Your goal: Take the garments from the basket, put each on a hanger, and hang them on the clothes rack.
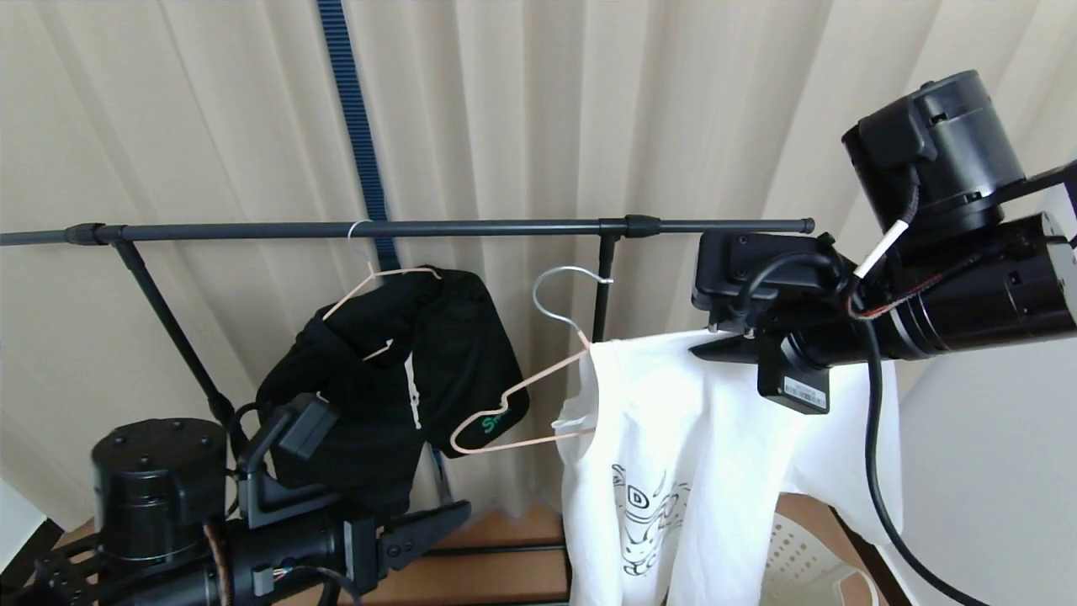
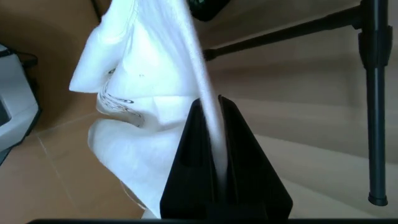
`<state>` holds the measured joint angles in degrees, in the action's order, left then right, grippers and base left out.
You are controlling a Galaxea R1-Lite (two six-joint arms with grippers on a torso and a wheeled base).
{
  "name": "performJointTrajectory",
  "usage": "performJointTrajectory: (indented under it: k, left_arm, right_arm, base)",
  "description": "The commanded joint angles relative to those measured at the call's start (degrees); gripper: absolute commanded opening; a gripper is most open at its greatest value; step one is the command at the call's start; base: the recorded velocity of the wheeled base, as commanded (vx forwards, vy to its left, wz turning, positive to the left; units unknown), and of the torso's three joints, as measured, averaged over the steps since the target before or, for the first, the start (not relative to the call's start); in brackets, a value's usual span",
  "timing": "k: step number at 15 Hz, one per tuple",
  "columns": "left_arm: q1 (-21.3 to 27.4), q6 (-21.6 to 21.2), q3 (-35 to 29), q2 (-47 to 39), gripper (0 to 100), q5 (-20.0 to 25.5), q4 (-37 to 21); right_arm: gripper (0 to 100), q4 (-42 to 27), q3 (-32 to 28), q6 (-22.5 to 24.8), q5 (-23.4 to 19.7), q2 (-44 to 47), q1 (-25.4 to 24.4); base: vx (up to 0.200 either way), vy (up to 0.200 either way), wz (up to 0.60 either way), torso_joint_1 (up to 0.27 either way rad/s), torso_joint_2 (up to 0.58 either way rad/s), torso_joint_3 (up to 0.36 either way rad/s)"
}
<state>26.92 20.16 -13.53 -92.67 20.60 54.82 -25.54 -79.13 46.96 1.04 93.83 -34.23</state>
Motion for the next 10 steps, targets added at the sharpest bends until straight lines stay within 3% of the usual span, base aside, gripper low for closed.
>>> performJointTrajectory:
  k: [1,3,4,10]
  left_arm:
    - [5.78,4.18,-6.33,-3.48,100,-3.81,-5.43]
    - [11.23,9.81,-12.04,-8.23,100,-10.41,-10.88]
    - [12.02,12.09,-13.45,-10.07,100,-11.55,-10.88]
    - [12.11,16.22,-19.08,-14.29,100,-16.47,-10.88]
  right_arm:
    - [0,8.75,9.52,-0.38,0.19,-4.62,-0.05]
    - [0,17.19,16.55,-0.55,0.28,-7.26,-0.05]
    - [0,18.51,17.52,-0.64,0.37,-7.79,-0.05]
    - [0,19.04,18.13,-2.57,0.55,-8.14,-0.05]
  base:
    - [0.000,0.000,0.00,0.000,0.00,0.000]
    - [0.000,0.000,0.00,0.000,0.00,0.000]
    - [0.000,0.000,0.00,0.000,0.00,0.000]
    - [0.000,0.000,0.00,0.000,0.00,0.000]
